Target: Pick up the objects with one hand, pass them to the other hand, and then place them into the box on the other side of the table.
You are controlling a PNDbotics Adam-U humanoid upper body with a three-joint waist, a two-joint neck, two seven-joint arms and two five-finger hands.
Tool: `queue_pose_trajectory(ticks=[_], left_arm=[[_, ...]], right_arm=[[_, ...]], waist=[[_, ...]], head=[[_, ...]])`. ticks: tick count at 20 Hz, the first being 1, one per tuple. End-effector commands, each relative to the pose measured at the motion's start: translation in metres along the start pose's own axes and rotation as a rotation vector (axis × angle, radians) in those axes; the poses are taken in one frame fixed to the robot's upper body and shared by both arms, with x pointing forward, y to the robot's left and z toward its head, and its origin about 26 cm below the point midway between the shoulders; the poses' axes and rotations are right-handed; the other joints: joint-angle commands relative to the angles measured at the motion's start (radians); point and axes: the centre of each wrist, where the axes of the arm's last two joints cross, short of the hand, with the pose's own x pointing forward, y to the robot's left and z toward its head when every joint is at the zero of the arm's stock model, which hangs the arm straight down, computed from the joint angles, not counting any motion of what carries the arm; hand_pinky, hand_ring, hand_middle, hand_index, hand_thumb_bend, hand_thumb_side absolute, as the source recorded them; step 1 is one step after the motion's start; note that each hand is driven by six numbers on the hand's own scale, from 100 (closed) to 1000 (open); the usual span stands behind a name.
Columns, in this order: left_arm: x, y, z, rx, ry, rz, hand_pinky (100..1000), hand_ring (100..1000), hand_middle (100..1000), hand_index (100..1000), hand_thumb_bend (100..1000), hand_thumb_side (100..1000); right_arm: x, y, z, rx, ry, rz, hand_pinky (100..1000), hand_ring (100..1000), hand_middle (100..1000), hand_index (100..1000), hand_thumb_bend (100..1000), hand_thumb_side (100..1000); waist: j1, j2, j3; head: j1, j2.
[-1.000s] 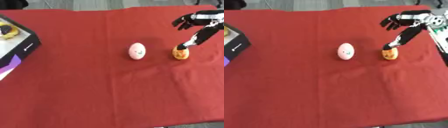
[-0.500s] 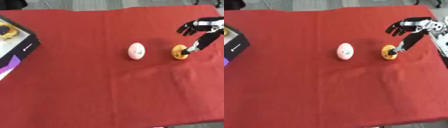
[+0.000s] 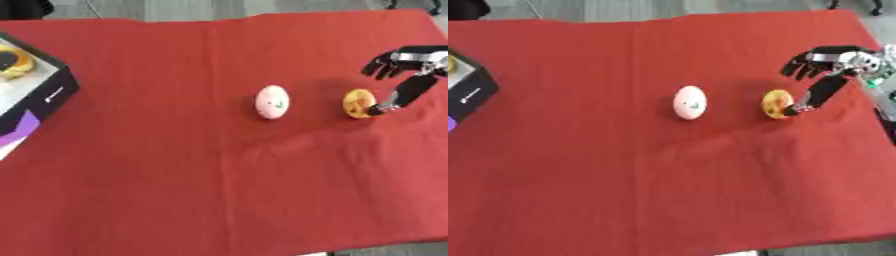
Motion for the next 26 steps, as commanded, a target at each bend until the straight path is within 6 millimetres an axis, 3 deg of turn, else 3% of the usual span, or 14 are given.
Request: queue_pose_trajectory(ticks=[1, 13, 20, 23, 26], left_arm=[[0.007, 0.012, 0.001, 0.028, -0.022, -0.018, 853, 748, 703, 712, 741, 379], [0.006, 0.011, 0.001, 0.031, -0.018, -0.010, 855, 748, 702, 705, 736, 383], [0.006, 0.012, 0.002, 0.036, -0.016, -0.011, 856, 746, 697, 706, 732, 387], [0.006, 0.012, 0.002, 0.036, -0.020, -0.015, 859, 749, 704, 723, 767, 481], [0.004, 0.012, 0.002, 0.031, -0.027, -0.014, 863, 751, 707, 727, 774, 505]], right_arm=[[-0.004, -0.007, 0.004, -0.031, 0.026, 0.016, 872, 818, 789, 815, 546, 175], [-0.004, 0.005, -0.004, -0.031, 0.018, -0.014, 844, 762, 679, 726, 359, 109], [0.000, 0.001, 0.000, -0.076, -0.013, -0.038, 829, 728, 585, 633, 268, 100], [0.003, -0.003, 0.004, -0.096, -0.034, -0.056, 826, 713, 555, 601, 257, 100], [0.007, -0.007, 0.008, -0.115, -0.055, -0.069, 826, 710, 552, 598, 254, 100]], waist=[[0.007, -0.009, 0.002], [0.009, -0.005, 0.007], [0.007, -0.007, 0.005], [0.007, -0.009, 0.004], [0.007, -0.011, 0.002]], head=[[-0.004, -0.007], [-0.004, -0.007], [0.000, -0.004], [0.001, -0.003], [0.002, -0.003]])
